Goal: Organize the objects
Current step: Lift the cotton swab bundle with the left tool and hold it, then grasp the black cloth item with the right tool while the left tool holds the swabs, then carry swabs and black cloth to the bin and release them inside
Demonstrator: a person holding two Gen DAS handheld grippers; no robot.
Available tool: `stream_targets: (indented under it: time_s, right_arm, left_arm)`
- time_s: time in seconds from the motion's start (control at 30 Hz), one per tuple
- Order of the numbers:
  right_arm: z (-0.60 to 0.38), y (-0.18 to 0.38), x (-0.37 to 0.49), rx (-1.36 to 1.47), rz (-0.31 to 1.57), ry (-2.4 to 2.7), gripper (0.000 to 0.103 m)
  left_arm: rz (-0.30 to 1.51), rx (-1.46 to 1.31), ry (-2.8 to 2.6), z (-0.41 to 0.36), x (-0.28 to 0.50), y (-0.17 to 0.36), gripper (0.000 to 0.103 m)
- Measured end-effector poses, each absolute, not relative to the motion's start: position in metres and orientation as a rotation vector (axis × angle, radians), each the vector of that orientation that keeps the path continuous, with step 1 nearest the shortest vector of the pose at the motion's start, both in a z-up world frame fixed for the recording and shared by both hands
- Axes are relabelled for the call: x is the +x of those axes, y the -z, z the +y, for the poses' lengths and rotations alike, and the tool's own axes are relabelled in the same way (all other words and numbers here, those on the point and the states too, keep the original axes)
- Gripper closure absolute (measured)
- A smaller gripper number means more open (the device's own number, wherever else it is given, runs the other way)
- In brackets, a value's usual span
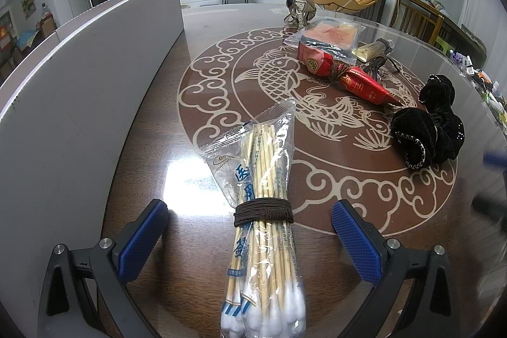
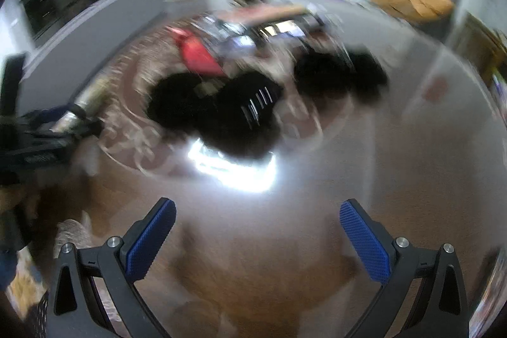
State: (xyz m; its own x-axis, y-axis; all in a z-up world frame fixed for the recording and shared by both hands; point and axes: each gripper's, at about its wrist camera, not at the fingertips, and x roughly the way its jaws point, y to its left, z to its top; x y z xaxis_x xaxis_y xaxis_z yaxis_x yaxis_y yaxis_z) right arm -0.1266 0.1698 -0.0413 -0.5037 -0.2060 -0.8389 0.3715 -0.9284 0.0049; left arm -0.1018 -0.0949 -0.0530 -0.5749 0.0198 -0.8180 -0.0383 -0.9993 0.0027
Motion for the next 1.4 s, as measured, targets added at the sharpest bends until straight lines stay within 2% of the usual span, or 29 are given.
stream_targets:
  time_s: [0.13, 0.27, 0.37, 0.5, 0.6, 0.67, 0.7, 0.77, 0.8, 0.83, 0.87, 0.9, 0.93, 0.97, 1.0, 1.2, 1.4]
  right_arm:
    - [0.143, 0.023, -0.172, 1.292, 0.309, 2.389, 0.000]
    - [0.116, 0.039, -0.204, 1.390, 0.371, 2.261, 0.000]
    - [0.107, 0.052, -0.195, 1.513, 0.374, 2.092, 0.004]
    - [0.107, 0.050, -0.163, 1.592, 0.332, 1.954, 0.005]
    - [0.104, 0.039, -0.157, 1.562, 0.430, 2.015, 0.005]
    - [0.095, 0.033, -0.162, 1.499, 0.576, 2.074, 0.005]
    - [0.092, 0.032, -0.166, 1.482, 0.600, 2.080, 0.005]
    - [0.086, 0.033, -0.178, 1.491, 0.535, 2.058, 0.005]
    - [0.083, 0.036, -0.184, 1.514, 0.495, 2.043, 0.005]
    - [0.079, 0.042, -0.187, 1.554, 0.464, 2.026, 0.007]
    - [0.069, 0.048, -0.183, 1.584, 0.465, 2.020, 0.021]
    - [0.067, 0.053, -0.183, 1.608, 0.479, 2.017, 0.038]
    - [0.064, 0.052, -0.179, 1.592, 0.516, 2.048, 0.043]
    - [0.063, 0.050, -0.175, 1.589, 0.533, 2.065, 0.058]
    - [0.064, 0.048, -0.173, 1.591, 0.519, 2.068, 0.066]
    - [0.091, 0.003, -0.153, 1.523, 0.444, 2.197, 0.067]
    - [0.052, -0.057, -0.150, 1.374, 0.338, 2.211, 0.067]
  left_arm:
    - [0.032, -1.433, -2.759, -0.095, -0.102, 0.053, 0.000]
    - [0.031, -1.433, -2.759, -0.095, -0.102, 0.053, 0.000]
    - [0.032, -1.432, -2.757, -0.095, -0.102, 0.053, 0.000]
    - [0.079, -1.434, -2.691, -0.095, -0.101, 0.052, 0.000]
    - [0.100, -1.477, -2.641, -0.097, -0.100, 0.051, 0.000]
    - [0.087, -1.513, -2.642, -0.100, -0.098, 0.050, 0.000]
    - [0.078, -1.538, -2.642, -0.102, -0.098, 0.049, 0.000]
    - [0.063, -1.553, -2.631, -0.102, -0.098, 0.049, 0.000]
    - [0.044, -1.539, -2.626, -0.102, -0.099, 0.047, 0.005]
    - [0.033, -1.500, -2.631, -0.102, -0.099, 0.045, 0.015]
    - [0.048, -1.452, -2.644, -0.099, -0.099, 0.042, 0.041]
    - [0.065, -1.435, -2.648, -0.097, -0.098, 0.040, 0.061]
    - [0.069, -1.409, -2.642, -0.095, -0.098, 0.039, 0.071]
    - [0.033, -1.387, -2.617, -0.095, -0.096, 0.039, 0.074]
    - [0.002, -1.371, -2.602, -0.097, -0.095, 0.038, 0.074]
    - [-0.160, -1.229, -2.613, -0.106, -0.062, 0.014, 0.074]
    - [-0.418, -1.011, -2.683, -0.153, -0.019, -0.059, 0.074]
